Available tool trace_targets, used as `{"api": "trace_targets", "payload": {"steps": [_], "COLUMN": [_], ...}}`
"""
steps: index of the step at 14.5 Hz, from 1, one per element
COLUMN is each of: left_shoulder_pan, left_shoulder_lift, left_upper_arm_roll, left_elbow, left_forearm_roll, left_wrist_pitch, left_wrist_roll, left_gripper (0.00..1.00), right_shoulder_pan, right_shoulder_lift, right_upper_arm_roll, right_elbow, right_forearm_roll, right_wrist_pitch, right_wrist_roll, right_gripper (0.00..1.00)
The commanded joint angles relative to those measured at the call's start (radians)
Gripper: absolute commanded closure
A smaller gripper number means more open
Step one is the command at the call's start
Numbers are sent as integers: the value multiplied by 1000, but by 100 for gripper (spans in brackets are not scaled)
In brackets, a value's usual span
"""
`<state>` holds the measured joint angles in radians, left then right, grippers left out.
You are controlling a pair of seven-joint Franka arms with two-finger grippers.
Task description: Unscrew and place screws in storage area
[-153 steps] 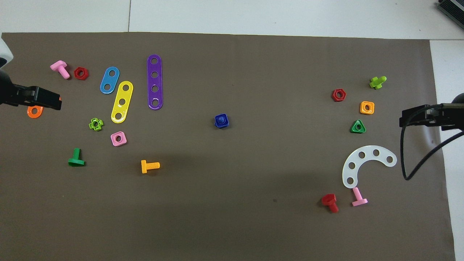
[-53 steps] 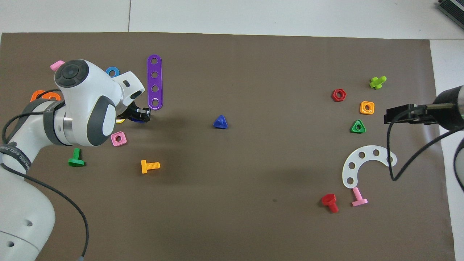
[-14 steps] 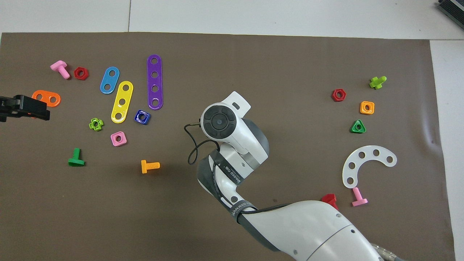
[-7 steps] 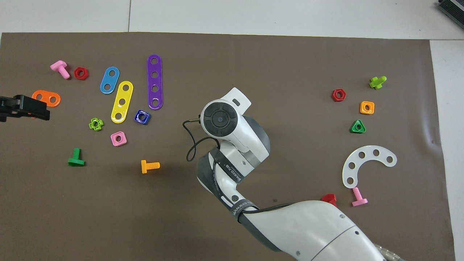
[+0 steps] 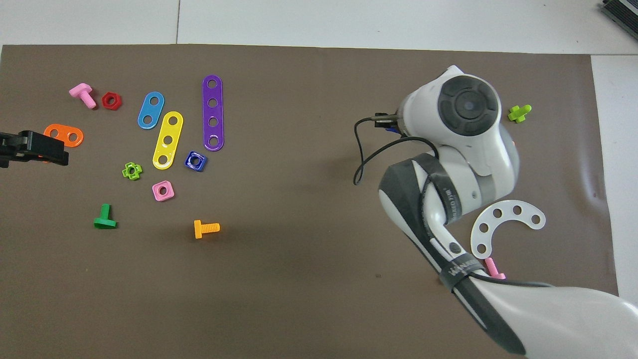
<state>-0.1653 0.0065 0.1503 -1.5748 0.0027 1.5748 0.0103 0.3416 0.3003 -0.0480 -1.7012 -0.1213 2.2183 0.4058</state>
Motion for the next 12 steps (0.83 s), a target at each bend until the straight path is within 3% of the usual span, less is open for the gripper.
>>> {"api": "trace_targets", "payload": {"steps": [1,5,8,12], "left_shoulder_pan": [3,3,3,3], "left_shoulder_lift": [-31,-31,-31,-31], "left_upper_arm_roll": [-6,-6,-6,-6], "left_elbow": [-36,-36,-36,-36], "left_forearm_roll": [20,20,20,20], "left_wrist_pitch": [19,19,19,19], "left_wrist_roll": [-12,-12,-12,-12], "left_gripper": [0,0,0,0], "right_shoulder_pan": [-110,-229,-278,-315], "right_shoulder_lift": [-104,-162,-168,-155], "right_upper_arm_roll": [20,19,19,19], "right_elbow": [-181,-349,-497,-543], "right_forearm_roll": [26,144,144,144], "right_wrist_pitch": [27,98,291,343], "right_wrist_roll": [-141,-338,-390,-421], "right_gripper": [100,100,100,100]}}
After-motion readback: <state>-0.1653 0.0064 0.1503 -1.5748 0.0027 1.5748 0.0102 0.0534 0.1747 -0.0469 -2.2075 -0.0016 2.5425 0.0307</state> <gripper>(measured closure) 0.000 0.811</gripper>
